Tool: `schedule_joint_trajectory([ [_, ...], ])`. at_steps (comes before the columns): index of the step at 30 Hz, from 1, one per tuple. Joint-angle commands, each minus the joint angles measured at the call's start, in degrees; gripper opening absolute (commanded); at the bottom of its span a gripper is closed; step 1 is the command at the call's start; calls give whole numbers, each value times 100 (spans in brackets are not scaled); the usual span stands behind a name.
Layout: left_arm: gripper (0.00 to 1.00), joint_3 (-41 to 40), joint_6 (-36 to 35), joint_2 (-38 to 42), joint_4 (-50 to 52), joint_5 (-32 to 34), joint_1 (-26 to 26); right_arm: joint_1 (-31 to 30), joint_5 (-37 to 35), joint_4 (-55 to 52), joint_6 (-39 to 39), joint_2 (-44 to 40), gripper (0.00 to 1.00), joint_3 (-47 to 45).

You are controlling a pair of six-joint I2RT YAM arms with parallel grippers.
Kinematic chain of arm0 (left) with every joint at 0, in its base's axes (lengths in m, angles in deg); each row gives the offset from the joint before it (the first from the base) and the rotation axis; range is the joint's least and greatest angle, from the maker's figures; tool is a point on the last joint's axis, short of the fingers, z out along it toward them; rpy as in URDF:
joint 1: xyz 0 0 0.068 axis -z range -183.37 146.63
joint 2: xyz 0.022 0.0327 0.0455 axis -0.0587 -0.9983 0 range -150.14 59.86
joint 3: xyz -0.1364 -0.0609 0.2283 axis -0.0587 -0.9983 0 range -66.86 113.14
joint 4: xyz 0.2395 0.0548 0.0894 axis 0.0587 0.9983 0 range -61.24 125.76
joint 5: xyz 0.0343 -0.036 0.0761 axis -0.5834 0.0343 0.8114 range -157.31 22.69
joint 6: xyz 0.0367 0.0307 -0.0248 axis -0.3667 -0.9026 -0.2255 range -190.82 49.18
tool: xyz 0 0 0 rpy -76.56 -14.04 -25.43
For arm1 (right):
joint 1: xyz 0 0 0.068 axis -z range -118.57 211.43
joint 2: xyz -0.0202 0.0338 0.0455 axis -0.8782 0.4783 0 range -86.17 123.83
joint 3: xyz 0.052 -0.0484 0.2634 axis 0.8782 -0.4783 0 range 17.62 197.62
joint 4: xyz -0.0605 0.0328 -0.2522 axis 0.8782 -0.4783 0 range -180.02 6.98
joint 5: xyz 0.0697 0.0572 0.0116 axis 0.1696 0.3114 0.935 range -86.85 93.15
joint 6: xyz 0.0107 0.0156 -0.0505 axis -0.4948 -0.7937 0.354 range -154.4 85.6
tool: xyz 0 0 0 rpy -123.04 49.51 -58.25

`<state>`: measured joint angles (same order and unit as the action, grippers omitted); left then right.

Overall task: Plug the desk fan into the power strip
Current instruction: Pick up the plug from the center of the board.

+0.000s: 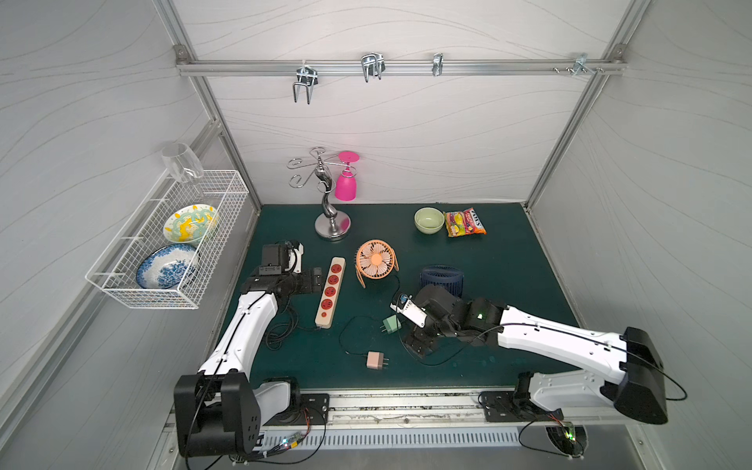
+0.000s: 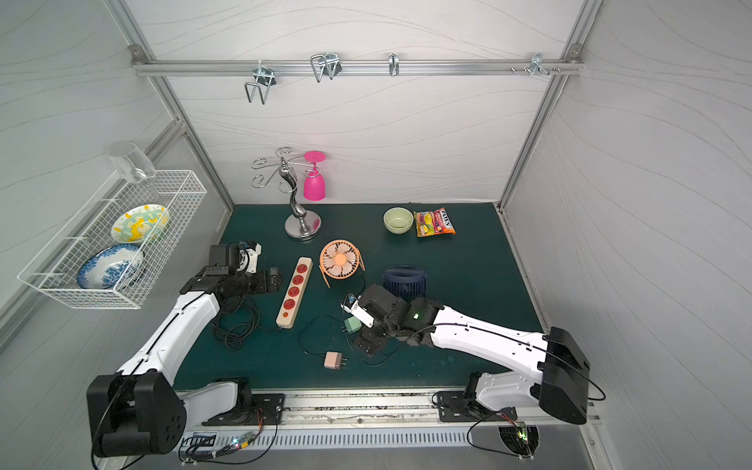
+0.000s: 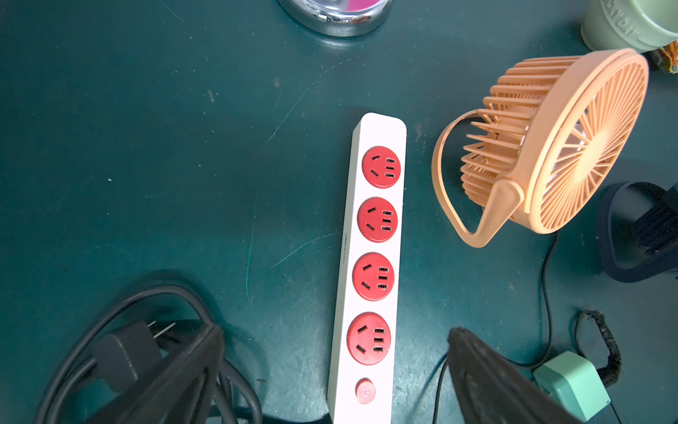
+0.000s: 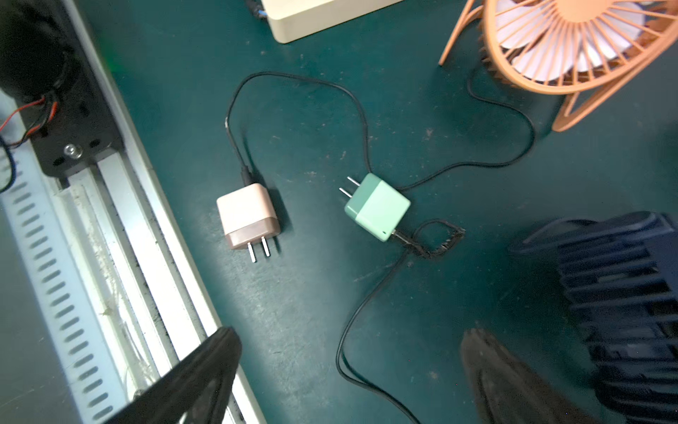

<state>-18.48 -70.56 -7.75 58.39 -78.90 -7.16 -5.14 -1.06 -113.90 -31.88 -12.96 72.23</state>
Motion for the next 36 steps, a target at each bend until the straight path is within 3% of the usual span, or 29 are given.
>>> schedule_joint_trajectory([
  [1, 100, 41, 32, 112, -164, -36, -51, -188, 528, 205, 504, 211, 98, -124],
  [10, 100, -4, 52, 157, -243, -71, -85, -269, 1217, 1100, 1513, 562, 98, -559],
  [17, 100, -18, 65, 182, -236, -117, -93, -269, 1389, 1363, 1939, 1364, 99, -398],
  [36, 100, -80, 144, 257, -262, -323, -94, -318, 1833, 1883, 2014, 2743, 86, 144],
])
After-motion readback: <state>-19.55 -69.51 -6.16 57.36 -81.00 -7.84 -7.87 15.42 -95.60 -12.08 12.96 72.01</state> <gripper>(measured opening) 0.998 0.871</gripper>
